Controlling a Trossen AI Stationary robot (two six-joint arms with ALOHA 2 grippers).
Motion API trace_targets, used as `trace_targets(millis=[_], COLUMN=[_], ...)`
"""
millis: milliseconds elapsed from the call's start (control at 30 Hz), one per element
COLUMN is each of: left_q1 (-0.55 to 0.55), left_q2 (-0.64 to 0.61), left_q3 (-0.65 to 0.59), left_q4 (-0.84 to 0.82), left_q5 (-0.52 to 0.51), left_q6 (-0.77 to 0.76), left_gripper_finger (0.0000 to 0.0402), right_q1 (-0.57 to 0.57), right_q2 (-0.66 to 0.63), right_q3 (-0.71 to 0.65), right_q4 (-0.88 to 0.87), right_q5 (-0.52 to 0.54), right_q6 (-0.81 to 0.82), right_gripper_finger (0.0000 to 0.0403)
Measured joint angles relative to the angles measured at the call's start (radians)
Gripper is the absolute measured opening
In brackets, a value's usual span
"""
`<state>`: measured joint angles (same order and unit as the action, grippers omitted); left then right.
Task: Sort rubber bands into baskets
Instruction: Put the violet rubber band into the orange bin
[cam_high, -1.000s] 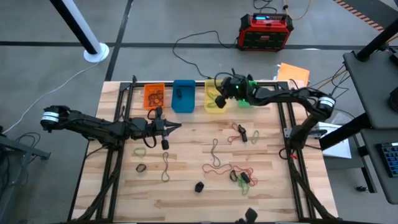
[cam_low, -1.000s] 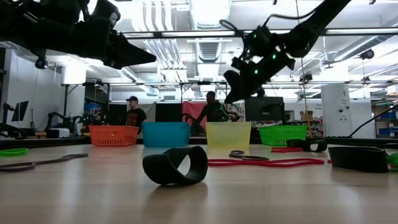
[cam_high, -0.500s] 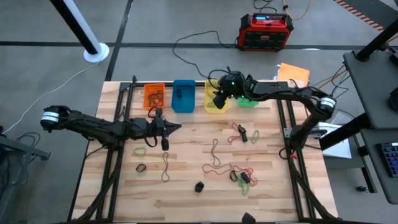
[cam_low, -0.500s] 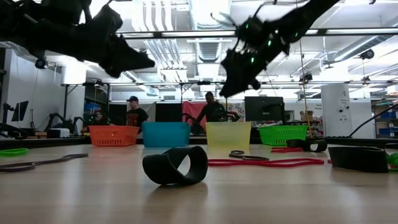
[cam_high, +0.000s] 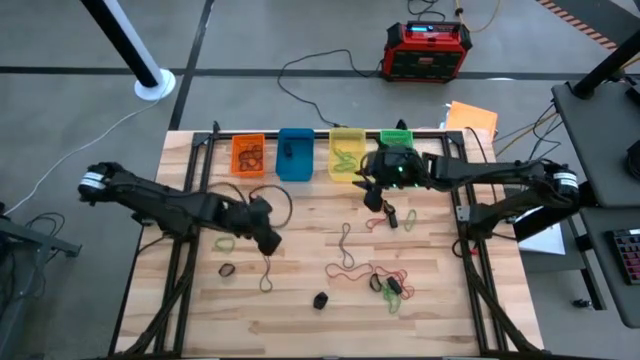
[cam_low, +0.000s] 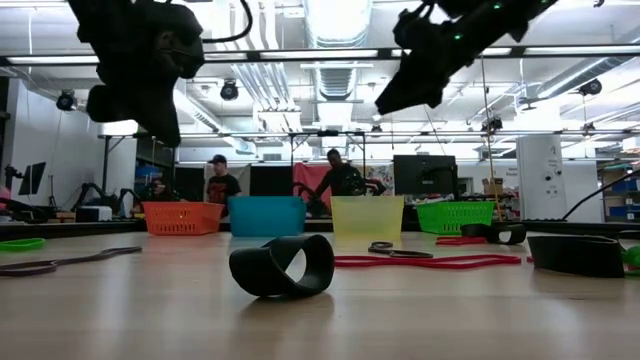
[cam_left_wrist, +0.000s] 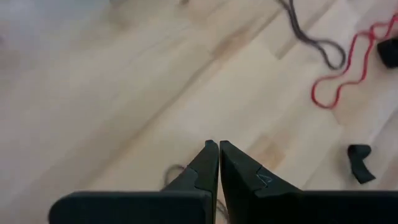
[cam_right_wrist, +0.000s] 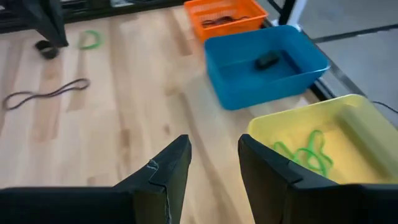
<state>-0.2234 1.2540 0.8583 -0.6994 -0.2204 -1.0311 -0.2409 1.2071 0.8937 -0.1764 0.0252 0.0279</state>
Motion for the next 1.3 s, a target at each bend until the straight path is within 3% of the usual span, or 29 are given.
trace_targets(millis=[167,333,533,833,1033,1300], left_q1=[-0.066,-0.109,-0.141,-0.159,-0.16,-0.174], left_q2=[0.139,0.266,0.329,0.42,0.455,0.506], left_q3=[0.083,0.171,0.206,0.184,0.165,0.124], left_q4=[-0.018,-0.158,-0.238,-0.203,-0.124,-0.043], left_q5=[0.05,0.124,0.129,0.125,0.133,0.133], left_q6=[-0.132,-0.224,-0.314,-0.385,-0.43,-0.479], left_gripper_finger=[0.0002,0.0026,0.0088,0.0185,0.0193,0.0172], right_q1=[0.034,0.058,0.06,0.059,0.058,0.057], right_q2=[-0.027,-0.023,-0.033,-0.073,-0.073,-0.073], right_q3=[-0.064,-0.116,-0.117,-0.112,-0.11,-0.11], right_q4=[0.012,0.035,0.025,0.063,0.063,0.106], right_q5=[0.0,0.001,-0.003,-0.002,0.001,0.001], right_q6=[0.007,0.01,-0.012,-0.076,-0.13,-0.178], right_gripper_finger=[0.0135,0.0142,0.0152,0.0171,0.0181,0.0185])
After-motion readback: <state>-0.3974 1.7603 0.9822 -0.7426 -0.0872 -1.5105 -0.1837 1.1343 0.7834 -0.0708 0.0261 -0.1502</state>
